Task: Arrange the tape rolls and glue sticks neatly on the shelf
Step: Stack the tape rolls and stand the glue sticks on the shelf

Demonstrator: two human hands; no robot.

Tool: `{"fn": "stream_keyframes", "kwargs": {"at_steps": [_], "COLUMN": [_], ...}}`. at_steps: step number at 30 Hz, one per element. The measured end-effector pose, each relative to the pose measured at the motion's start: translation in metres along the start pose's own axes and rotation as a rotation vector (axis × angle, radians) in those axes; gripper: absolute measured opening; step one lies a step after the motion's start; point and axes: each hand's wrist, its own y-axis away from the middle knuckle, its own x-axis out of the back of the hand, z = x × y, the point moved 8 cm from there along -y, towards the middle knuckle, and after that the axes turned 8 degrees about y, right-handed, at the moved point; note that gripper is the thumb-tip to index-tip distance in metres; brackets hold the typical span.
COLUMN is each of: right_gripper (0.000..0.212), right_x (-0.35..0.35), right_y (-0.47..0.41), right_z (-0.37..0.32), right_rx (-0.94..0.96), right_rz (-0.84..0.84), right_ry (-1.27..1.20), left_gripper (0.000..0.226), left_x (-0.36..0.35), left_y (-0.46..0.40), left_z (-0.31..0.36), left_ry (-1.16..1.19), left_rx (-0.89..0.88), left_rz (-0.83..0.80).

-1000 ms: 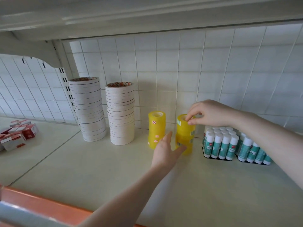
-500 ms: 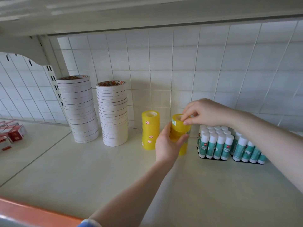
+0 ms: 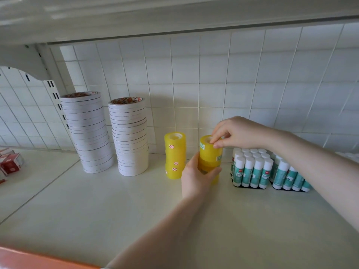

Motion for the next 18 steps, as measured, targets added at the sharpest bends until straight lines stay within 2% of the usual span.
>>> {"fn": "stream_keyframes", "kwargs": {"at_steps": [7, 18], "right_gripper": [0.018, 0.017], "right_x": [-0.0019, -0.0020], "right_y": [0.0004, 0.0052], "right_z": [0.0019, 0.0005], "right_rx": [-0.021, -0.033], "right_rz": [0.031, 0.078], "right_ry": [-0.045, -0.064], "left_gripper": [0.030, 0.027], "left_x": [0.0003, -0.0059], "left_y": [-0.0013, 0.0030], "left_z": [0.0009, 0.0008], "left_ry": [-0.013, 0.028], "left_rx": [-0.007, -0.006], "left_rz": [-0.021, -0.034]}}
